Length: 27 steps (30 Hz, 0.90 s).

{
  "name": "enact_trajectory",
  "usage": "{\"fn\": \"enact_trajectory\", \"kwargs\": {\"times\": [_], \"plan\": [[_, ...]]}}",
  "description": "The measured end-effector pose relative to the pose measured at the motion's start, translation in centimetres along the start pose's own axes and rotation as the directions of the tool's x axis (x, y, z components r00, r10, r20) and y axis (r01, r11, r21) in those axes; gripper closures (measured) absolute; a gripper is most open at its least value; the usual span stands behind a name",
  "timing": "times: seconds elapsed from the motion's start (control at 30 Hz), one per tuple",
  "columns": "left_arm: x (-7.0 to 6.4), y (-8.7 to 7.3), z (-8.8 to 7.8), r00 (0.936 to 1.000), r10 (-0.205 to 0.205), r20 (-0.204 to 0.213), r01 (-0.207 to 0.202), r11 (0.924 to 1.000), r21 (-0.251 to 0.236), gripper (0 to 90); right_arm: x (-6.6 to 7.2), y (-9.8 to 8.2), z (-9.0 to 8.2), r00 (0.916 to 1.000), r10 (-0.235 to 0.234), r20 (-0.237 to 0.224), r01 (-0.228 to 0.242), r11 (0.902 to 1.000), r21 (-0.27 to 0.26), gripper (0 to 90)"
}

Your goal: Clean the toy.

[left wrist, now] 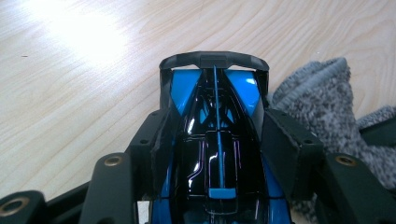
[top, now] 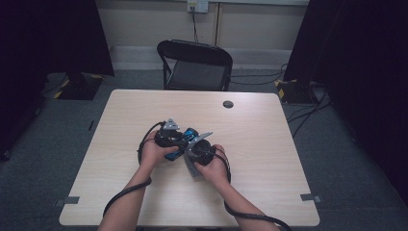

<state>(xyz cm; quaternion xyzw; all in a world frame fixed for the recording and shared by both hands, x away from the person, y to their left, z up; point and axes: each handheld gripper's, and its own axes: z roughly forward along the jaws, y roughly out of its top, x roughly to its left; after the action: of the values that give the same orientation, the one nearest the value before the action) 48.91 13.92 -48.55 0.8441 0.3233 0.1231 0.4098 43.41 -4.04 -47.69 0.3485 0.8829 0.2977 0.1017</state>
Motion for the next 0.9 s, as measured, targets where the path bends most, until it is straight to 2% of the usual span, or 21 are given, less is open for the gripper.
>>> {"fn": "enact_trajectory", "kwargs": {"times": [0.27, 0.3, 0.43, 0.67, 0.7, 0.77, 0.9], "plan": [[0.0, 0.0, 0.0, 1.0, -0.002, -0.001, 0.002, 1.0, -0.001, 43.7, 0.7, 0.0, 0.1, 0.9996, -0.011, -0.024, 0.011, 0.9999, -0.006, 75.0], [0.0, 0.0, 0.0, 1.0, -0.002, 0.0, 0.002, 1.0, 0.0, 43.8, 1.1, 0.0, 0.1, 0.9991, -0.016, -0.04, 0.016, 0.9998, -0.01, 75.0], [-0.1, 0.0, 0.0, 1.0, -0.006, 0.001, 0.006, 1.0, -0.001, 43.8, 1.8, 0.2, 0.3, 0.9982, -0.035, -0.048, 0.035, 0.9994, -0.009, 74.9], [-0.1, -0.1, 0.0, 1.0, -0.006, -0.003, 0.006, 1.0, -0.005, 43.7, 2.0, 0.2, 0.3, 0.9976, -0.034, -0.06, 0.033, 0.9994, -0.013, 74.8], [-0.2, -0.1, 0.1, 0.9997, -0.023, -0.003, 0.023, 0.9996, -0.018, 43.7, 2.1, 0.2, 0.3, 0.9974, -0.035, -0.063, 0.034, 0.9993, -0.015, 74.9], [0.0, -0.1, -0.1, 1.0, 0.004, -0.005, -0.004, 1.0, 0.001, 43.7, 2.2, 0.2, 0.3, 0.9972, -0.038, -0.064, 0.037, 0.9992, -0.015, 74.9], [0.0, -0.1, -0.1, 1.0, 0.007, -0.005, -0.007, 1.0, 0.003, 43.7, 2.4, 0.2, 0.4, 0.9966, -0.045, -0.068, 0.044, 0.9989, -0.016, 74.9]]}}
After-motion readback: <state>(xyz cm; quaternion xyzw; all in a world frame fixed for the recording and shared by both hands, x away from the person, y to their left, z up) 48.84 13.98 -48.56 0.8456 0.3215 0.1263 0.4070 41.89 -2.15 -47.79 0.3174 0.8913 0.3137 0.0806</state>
